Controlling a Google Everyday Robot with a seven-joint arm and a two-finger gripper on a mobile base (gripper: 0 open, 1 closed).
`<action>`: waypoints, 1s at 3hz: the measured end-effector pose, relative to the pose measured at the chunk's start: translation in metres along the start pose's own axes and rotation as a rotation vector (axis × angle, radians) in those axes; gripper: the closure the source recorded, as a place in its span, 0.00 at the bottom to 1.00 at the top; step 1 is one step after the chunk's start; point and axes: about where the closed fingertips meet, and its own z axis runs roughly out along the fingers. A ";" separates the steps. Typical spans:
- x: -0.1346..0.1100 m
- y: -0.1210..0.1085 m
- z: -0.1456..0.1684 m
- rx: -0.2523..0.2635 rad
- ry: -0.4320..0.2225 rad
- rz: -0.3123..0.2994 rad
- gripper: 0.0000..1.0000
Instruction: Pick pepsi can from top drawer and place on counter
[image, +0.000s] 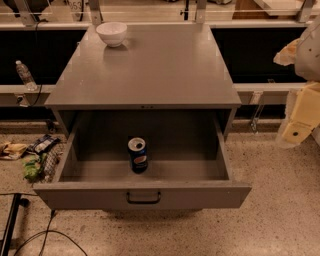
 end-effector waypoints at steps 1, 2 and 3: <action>0.000 0.000 0.000 0.002 -0.004 0.001 0.00; 0.002 -0.001 0.015 -0.014 -0.051 0.037 0.00; 0.000 -0.004 0.052 -0.045 -0.151 0.054 0.00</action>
Offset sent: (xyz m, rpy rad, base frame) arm 0.0155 -0.0031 -0.0412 0.1595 0.0334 -0.0461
